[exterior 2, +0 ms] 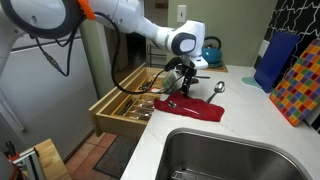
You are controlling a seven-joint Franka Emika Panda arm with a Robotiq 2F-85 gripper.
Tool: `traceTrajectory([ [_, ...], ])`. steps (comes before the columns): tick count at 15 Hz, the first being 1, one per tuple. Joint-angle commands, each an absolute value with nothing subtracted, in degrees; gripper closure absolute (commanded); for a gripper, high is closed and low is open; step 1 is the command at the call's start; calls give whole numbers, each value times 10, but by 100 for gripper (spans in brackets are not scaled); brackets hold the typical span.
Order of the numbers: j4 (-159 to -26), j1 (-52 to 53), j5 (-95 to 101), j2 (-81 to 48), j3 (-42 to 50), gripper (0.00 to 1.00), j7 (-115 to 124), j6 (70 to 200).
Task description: Put the tea spoon on the red towel fold it and then put it in the open drawer
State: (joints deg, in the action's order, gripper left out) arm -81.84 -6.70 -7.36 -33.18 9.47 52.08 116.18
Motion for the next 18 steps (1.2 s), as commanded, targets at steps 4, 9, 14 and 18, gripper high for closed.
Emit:
traceTrajectory([
  [4, -796, -64, -56, -333, 106, 100, 532, 1108],
  [9, -800, -67, -55, -313, 109, 99, 524, 1085],
  [14, -849, -53, -13, -256, 128, 99, 564, 1055],
  [18, -899, -38, 48, -218, 137, 99, 626, 1046],
])
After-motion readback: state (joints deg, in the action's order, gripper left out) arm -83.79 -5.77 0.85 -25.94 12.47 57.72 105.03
